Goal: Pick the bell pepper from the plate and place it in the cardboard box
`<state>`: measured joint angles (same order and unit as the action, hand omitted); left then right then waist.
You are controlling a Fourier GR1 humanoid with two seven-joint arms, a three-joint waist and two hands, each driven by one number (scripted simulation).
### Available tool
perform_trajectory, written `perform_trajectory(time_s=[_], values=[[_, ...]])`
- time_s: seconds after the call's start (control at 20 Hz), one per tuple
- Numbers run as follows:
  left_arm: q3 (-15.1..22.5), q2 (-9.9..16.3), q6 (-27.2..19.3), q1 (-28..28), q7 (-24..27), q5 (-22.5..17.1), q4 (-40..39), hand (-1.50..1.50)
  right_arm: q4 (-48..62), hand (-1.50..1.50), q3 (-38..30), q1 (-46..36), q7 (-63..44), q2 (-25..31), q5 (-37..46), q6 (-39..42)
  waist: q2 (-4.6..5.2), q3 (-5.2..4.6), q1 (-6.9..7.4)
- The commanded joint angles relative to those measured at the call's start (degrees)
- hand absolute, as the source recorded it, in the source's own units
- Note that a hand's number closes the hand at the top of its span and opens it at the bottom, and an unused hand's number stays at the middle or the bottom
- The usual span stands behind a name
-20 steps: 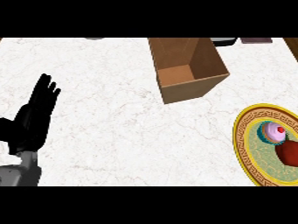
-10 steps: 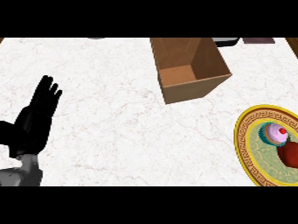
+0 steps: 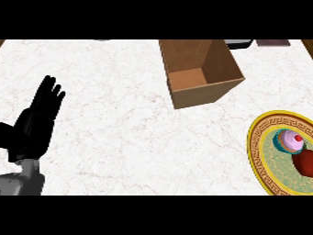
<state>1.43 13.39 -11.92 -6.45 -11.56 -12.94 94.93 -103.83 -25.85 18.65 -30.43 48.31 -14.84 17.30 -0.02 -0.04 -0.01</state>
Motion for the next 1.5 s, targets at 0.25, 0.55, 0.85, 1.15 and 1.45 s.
perform_trajectory(time_s=[0.25, 0.55, 0.85, 1.15, 1.45], values=[[-3.0, 0.9, 4.4, 3.7, 2.0, -0.2, 1.1, 0.0, -1.2, -1.5, 4.0, -6.1, -6.1, -8.3, 6.5, 0.6, -0.04, 0.02, 0.05], [-3.5, -1.4, 3.7, 1.0, -0.1, 1.1, 0.3, 0.0, 2.2, -1.5, 3.3, -9.7, -4.8, -12.9, 14.2, 1.2, 0.0, 0.04, 0.02], [-1.0, -4.9, 2.0, 2.0, 0.6, 4.1, 0.8, 0.0, -4.3, -1.5, 6.4, -8.8, -8.8, -19.0, 18.2, 1.5, -0.02, 0.03, -0.03], [-5.0, -4.2, 4.4, -2.5, 2.5, 3.6, -5.5, 0.0, 2.0, -1.5, 3.7, -11.8, -4.3, -20.7, 21.0, 4.6, 0.05, 0.03, -0.16], [-3.7, -5.3, 4.6, -0.4, 1.3, 4.9, -2.5, 0.0, 9.6, -1.5, 5.4, -16.6, -1.8, -21.7, 28.1, 3.4, 0.07, 0.04, 0.15]])
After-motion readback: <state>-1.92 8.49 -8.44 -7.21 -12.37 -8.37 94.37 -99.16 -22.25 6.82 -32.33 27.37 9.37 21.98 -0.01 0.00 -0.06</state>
